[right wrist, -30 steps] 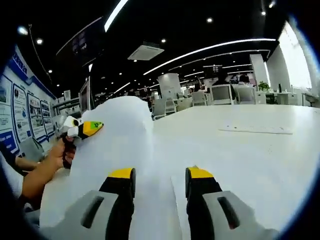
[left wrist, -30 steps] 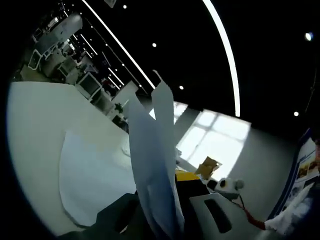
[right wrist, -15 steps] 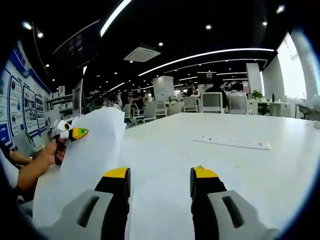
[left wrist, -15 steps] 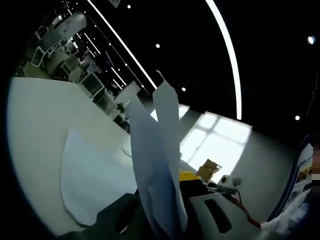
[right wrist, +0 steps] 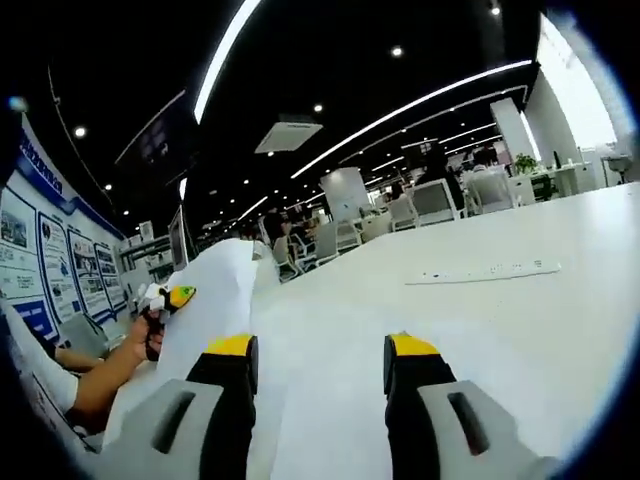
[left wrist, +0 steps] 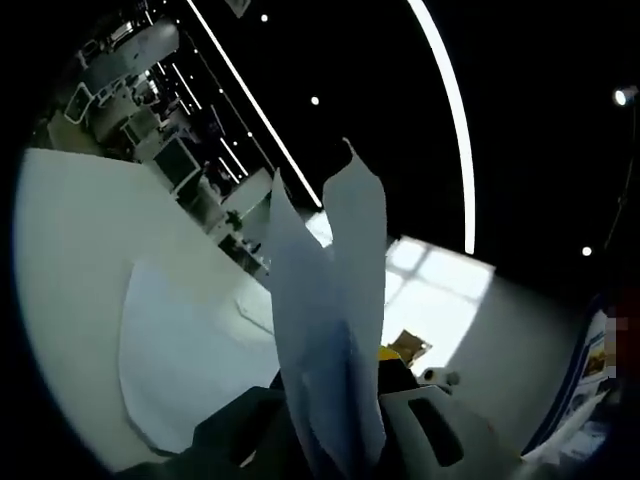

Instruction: Organize the stack of printing papers by aligning and flattening the scattered papers on the table

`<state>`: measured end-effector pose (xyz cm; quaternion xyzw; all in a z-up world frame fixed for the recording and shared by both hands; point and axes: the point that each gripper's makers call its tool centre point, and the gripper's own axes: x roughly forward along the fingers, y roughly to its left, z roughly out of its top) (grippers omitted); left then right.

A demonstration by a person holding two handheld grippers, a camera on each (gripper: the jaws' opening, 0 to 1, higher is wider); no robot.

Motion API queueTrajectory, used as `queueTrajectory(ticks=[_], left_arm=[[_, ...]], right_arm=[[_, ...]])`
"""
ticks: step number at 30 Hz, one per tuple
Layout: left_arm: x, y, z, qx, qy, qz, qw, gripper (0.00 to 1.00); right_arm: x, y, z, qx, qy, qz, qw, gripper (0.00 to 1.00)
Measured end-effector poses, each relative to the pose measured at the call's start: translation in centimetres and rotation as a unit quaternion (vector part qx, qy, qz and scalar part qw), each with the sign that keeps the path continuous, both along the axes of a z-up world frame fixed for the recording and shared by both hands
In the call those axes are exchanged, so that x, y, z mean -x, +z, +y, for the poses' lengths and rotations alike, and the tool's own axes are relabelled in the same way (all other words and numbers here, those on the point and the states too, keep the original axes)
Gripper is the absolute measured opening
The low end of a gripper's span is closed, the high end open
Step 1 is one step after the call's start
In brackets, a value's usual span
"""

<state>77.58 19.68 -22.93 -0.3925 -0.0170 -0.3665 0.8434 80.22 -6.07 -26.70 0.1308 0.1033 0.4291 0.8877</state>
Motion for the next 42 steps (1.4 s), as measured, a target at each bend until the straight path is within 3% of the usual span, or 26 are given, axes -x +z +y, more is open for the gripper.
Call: queueTrajectory(ticks=[3, 7, 9, 11, 14, 17, 23, 29, 35, 39, 42], left_arm=[[0.2, 0.1, -0.1, -0.002, -0.004, -0.003, 1.0000, 0.06], [0.1, 0.0, 0.0, -0.006, 0.000, -0.002, 1.0000, 0.06], [0.1, -0.1, 0.2, -0.006, 0.003, 0.000, 1.0000, 0.06], [0.1, -0.2, 0.2, -0.006, 0.004, 0.001, 1.0000, 0.06], [0.1, -0.2, 0.1, -0.007, 0.004, 0.001, 1.0000, 0.06], [0.1, -0.1, 0.1, -0.007, 0.004, 0.000, 1.0000, 0.06], [0.0, -0.3, 0.2, -0.008, 0.006, 0.003, 0.9999, 0.06], [0.0, -0.2, 0.2, -0.007, 0.006, 0.002, 1.0000, 0.06], [0.0, -0.1, 0.2, -0.006, 0.005, 0.001, 1.0000, 0.06], [0.1, -0.2, 0.1, -0.006, 0.004, 0.002, 1.0000, 0.06], [0.1, -0.2, 0.1, -0.006, 0.003, 0.002, 1.0000, 0.06]], right_arm=[[0.0, 0.1, -0.2, -0.011, 0.006, 0.002, 0.9999, 0.46], [-0.5, -0.7, -1.4, 0.003, 0.002, 0.009, 0.9999, 0.46], [-1.6, -1.9, -3.3, 0.029, -0.035, 0.017, 0.9988, 0.46], [-2.4, -2.8, -5.1, 0.074, -0.065, 0.004, 0.9952, 0.48], [-2.9, -3.5, -7.0, 0.072, -0.081, 0.023, 0.9938, 0.48], [-3.0, -3.2, -8.8, 0.082, -0.100, 0.014, 0.9915, 0.48], [-2.4, -2.2, -10.2, 0.081, -0.107, 0.004, 0.9910, 0.48], [-1.0, -2.1, -11.1, 0.132, -0.094, 0.002, 0.9868, 0.50], [0.0, -2.0, -11.0, 0.187, -0.087, -0.001, 0.9786, 0.62], [0.0, -1.7, -11.1, 0.203, -0.092, 0.006, 0.9748, 0.80], [0.1, -1.7, -11.4, 0.223, -0.089, 0.011, 0.9707, 0.84]])
